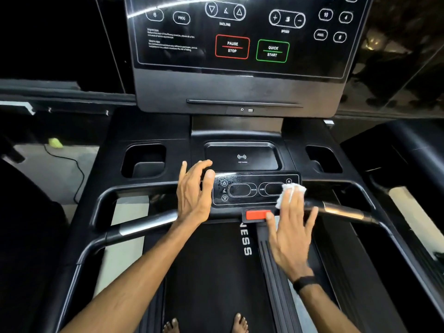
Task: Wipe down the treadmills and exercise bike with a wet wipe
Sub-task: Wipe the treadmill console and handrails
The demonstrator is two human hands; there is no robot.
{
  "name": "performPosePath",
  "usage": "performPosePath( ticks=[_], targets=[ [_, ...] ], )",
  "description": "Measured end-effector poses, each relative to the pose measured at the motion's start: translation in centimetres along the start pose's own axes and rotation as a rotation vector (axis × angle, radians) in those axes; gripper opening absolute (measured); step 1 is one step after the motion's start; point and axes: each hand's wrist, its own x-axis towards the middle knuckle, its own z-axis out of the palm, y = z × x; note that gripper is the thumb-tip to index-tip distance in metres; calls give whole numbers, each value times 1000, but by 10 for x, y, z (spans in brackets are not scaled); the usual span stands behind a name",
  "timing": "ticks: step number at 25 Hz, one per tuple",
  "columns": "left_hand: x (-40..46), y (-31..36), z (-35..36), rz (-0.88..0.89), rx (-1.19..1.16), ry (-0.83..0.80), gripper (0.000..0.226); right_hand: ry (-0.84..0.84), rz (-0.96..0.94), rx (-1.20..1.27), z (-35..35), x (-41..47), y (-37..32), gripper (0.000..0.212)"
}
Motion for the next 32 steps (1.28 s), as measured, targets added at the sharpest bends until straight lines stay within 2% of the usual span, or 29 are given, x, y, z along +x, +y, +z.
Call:
performPosePath(
  ticks=[4, 7, 11, 13, 15, 17, 25, 32],
  targets=[
    [-2, 0, -1, 25, 39, -54, 79, 30, 128, 133, 1, 11, 3, 73],
    [-2, 2, -1, 28, 55, -75, 79, 8, 114, 201, 0, 0, -31, 76],
    [-1, 1, 1, 29, 67, -110, 70, -108, -237, 187, 0, -17, -97, 76],
    [0, 2, -2, -36, 14, -93, 67, -125, -389, 136, 5, -16, -116, 72],
    [0, 4, -3, -106, -54, -76, 70, -127, -473, 45, 5, -7, -115, 71],
    [-2, 3, -3, -77, -55, -95, 69, -120, -511, -36, 1, 4, -103, 74],
    [-2, 2, -3, 5, -22, -109, 67, -59, -181, -40, -14, 31, -30, 76],
    [-2, 4, -3, 30, -47, -81, 84, -7, -102, -11, -15, 42, 11, 74]
  ],
)
